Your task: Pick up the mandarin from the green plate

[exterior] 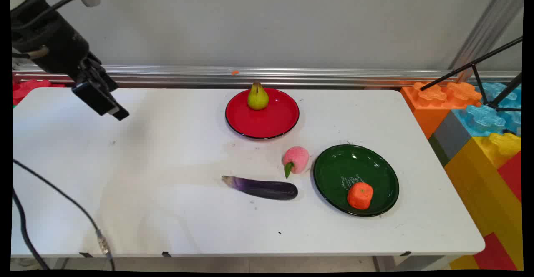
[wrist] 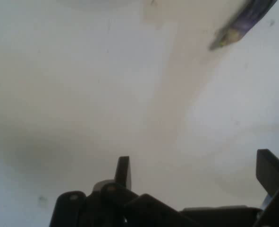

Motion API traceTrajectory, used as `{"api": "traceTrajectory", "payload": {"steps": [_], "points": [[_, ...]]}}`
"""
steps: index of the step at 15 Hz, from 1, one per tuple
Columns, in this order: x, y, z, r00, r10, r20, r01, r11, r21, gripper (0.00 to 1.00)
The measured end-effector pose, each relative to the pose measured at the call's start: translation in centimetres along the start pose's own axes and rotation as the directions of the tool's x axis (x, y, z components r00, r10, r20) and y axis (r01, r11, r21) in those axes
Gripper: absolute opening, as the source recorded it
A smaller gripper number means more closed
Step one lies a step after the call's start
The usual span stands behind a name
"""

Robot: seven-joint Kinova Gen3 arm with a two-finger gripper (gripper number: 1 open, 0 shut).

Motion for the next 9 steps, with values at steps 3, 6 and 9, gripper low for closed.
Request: {"api": "traceTrajectory", "payload": {"steps": [3,6,9], "points": [[1.1,1.1,0.8,0.999,-0.013,-0.04,0.012,1.0,-0.022,1.0],[3.0,3.0,2.1,0.996,-0.008,-0.086,0.004,0.999,-0.05,1.0],[5.1,5.0,3.3,0.992,0.002,-0.124,-0.011,0.997,-0.076,1.0]]}}
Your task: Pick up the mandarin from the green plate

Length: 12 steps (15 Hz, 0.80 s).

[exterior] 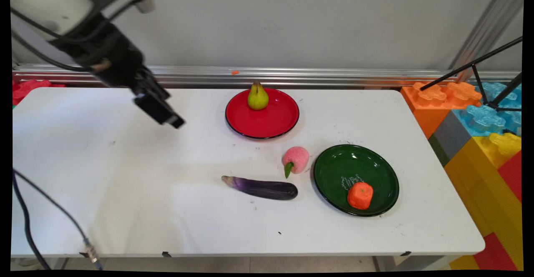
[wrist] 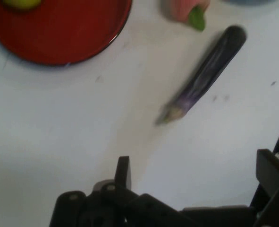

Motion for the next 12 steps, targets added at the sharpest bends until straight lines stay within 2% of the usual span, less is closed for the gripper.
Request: {"api": "traceTrajectory", "payload": {"steps": [4,9,12], "points": [[3.2,2.6,2.3,0.999,0.013,-0.041,-0.014,0.999,-0.03,1.0],[8.5,6.5,6.1,0.996,0.036,-0.084,-0.042,0.997,-0.068,1.0],[11.0,8.1,8.1,0.994,0.046,-0.102,-0.055,0.995,-0.08,1.0]]}}
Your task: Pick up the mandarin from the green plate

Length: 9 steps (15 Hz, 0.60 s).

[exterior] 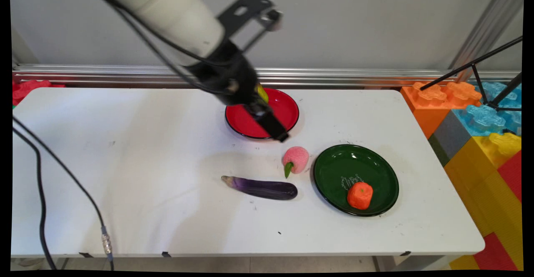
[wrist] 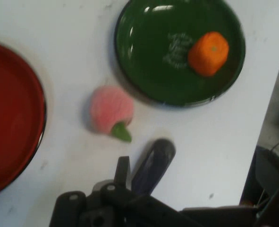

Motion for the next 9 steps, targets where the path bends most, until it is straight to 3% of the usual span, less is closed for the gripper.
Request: {"api": "traceTrajectory", "payload": {"steps": [6,9], "points": [[4.1,2.6,5.8,1.0,0.009,-0.026,-0.01,0.999,-0.037,1.0],[5.0,3.4,8.4,0.999,-0.012,-0.036,0.011,0.999,-0.047,1.0]]}}
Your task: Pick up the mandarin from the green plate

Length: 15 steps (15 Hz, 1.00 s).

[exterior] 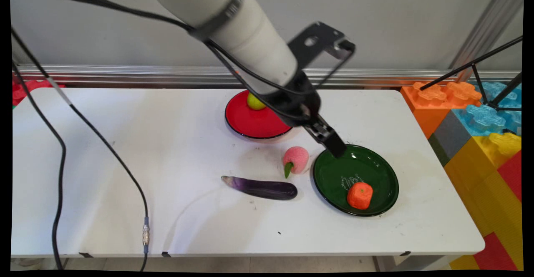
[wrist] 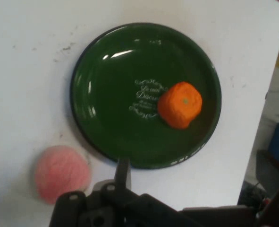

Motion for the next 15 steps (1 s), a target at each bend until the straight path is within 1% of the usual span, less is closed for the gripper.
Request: {"api": "traceTrajectory", "payload": {"steps": [3,5,9,11,13,15], "points": [[0.3,0.4,3.4,1.0,-0.014,-0.009,0.014,1.0,-0.008,1.0],[0.3,0.5,5.1,1.0,-0.015,-0.014,0.015,1.0,-0.013,1.0],[0.0,0.3,9.3,1.0,-0.005,-0.022,0.004,0.999,-0.033,1.0],[-0.3,-0.1,11.1,1.0,0.002,-0.025,-0.003,0.999,-0.048,1.0],[-0.6,-0.4,12.2,1.0,0.005,-0.026,-0.006,0.998,-0.059,1.0],[-1.0,-0.7,13.7,1.0,0.011,-0.028,-0.013,0.997,-0.081,1.0]]}}
